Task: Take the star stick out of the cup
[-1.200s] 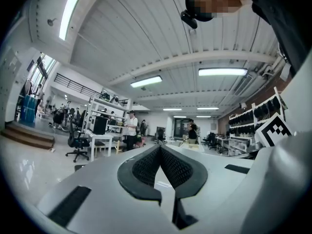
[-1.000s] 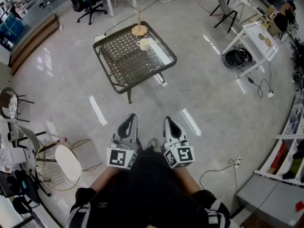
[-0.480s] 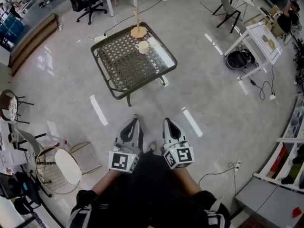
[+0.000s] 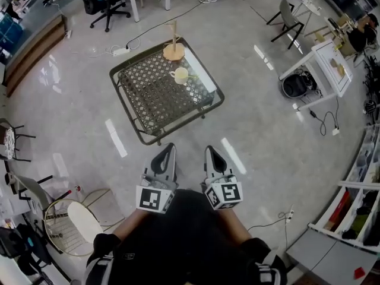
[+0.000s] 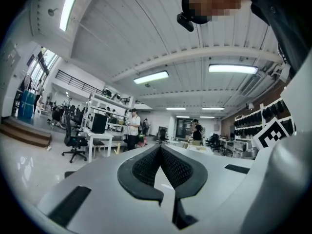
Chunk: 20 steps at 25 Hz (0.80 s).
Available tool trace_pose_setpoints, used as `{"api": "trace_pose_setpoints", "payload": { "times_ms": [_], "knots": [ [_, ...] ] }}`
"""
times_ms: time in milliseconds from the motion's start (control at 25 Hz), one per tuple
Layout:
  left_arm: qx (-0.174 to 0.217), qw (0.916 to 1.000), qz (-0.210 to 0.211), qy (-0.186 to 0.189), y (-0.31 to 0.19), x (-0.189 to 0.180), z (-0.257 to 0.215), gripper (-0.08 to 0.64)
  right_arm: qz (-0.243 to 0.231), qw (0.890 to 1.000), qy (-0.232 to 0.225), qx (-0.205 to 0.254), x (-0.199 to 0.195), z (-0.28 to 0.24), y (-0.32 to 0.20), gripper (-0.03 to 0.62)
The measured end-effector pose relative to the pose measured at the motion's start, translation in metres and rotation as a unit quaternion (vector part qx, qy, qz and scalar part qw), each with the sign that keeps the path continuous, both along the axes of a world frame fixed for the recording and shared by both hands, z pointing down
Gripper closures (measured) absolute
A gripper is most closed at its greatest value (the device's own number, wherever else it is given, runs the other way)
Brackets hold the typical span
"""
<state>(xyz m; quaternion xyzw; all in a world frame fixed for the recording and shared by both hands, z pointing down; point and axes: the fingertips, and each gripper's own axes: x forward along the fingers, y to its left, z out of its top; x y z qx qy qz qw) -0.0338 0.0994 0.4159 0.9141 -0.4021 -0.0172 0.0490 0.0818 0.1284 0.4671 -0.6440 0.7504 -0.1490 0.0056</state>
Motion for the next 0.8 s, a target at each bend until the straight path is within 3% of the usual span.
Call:
{"api": "trace_pose_setpoints", "payload": {
  "times_ms": [280,800],
  "knots": [
    [-0.005,0.9998,0.010,0.017,-0.083,-0.014,-0.009,0.544,0.029,0.999,-0.016,-0.012,-0.005,0.006,-0.085,0.583],
    [-0.024,0.9992,0.021,0.026,-0.174,-0.015,0.004,0.545,0.053,0.998,-0.017,-0.027,0.002,0.023,-0.183,0.583]
  ]
}}
